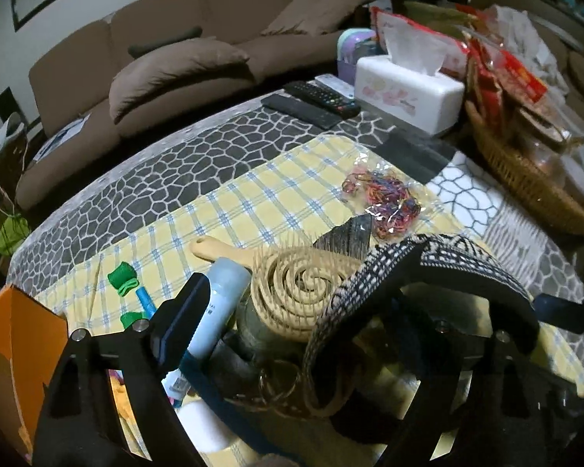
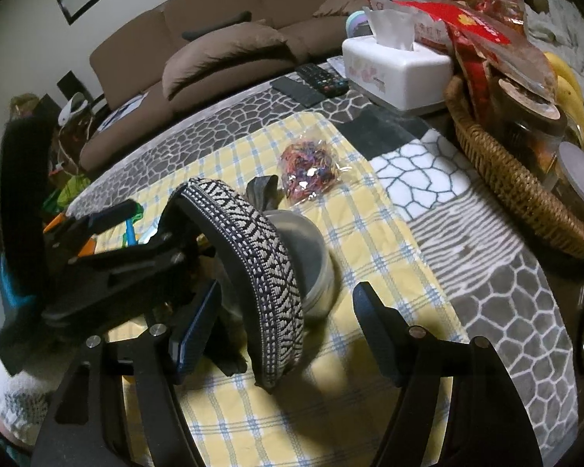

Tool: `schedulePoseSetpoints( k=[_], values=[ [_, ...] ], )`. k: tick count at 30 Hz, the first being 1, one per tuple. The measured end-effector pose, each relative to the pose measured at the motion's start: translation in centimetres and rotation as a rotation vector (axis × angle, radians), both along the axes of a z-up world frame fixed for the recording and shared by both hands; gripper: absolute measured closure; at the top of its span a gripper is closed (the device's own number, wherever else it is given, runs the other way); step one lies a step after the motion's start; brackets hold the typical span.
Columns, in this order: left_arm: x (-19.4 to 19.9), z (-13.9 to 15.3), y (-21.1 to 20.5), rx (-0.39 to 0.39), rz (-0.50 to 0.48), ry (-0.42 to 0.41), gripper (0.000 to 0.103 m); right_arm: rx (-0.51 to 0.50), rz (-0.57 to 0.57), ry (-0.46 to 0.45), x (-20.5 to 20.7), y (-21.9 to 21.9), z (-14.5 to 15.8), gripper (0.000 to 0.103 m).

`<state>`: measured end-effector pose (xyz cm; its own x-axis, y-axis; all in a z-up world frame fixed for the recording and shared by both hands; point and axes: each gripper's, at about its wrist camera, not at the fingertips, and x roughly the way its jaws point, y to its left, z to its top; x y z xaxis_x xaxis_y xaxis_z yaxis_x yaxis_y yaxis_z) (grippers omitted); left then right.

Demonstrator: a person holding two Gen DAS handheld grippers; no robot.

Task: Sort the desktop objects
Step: 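Close the right tool on the headband while the left tool grasps its other side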

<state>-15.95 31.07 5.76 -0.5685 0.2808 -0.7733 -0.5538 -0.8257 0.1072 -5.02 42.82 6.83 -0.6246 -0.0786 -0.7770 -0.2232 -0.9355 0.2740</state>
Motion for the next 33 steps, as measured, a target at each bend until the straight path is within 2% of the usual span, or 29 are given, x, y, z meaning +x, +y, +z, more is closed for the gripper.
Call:
schedulePoseSetpoints(
  k=[2,5,10,15,18,22,27,29,33],
  values=[
    [-0.2,-0.4,0.8,-0.034,-0.012,0.007,0.020,-0.003,0.008,-0.003,-0.1,-0.2,-0.1,0.030],
    [-0.4,-0.7,1.5,-0.055,-0.019,0.015,0.030,0.005,0.023,-0.010,-0.2,-0.6,-0.2,0.030],
    [-0.4,-0.6,1.7,-0.004,-0.033,-0.029,0.062,0.025,0.031,-0.018,-0.4,-0.7,-0.4,0.030],
    [0.7,0.8,1.4,0.046,-0.042,0.008,0.079,0.028,0.020,-0.029,-0.5,-0.5,-0.9,0.030],
    [1.8,2.3,0.7,0.098,-0.059,0.042,0.079,0.023,0.006,-0.018,-0.4,-0.1,-0.8,0.030],
    [3.8,4.0,-0.3,0.125,-0.088,0.090,0.079,-0.010,-0.034,0.039,0.0,0.8,-0.1,0.030],
    [5.2,5.7,-1.7,0.164,-0.092,0.119,0.078,-0.001,-0.054,0.119,0.6,0.5,1.1,0.030],
    [5.6,6.3,-2.3,0.184,-0.089,0.129,0.078,0.034,-0.055,0.165,0.8,-0.2,1.8,0.030],
    [6.9,8.1,-3.9,0.228,-0.098,0.183,0.079,0.201,-0.060,0.307,1.8,-2.1,3.6,0.024]
  ],
)
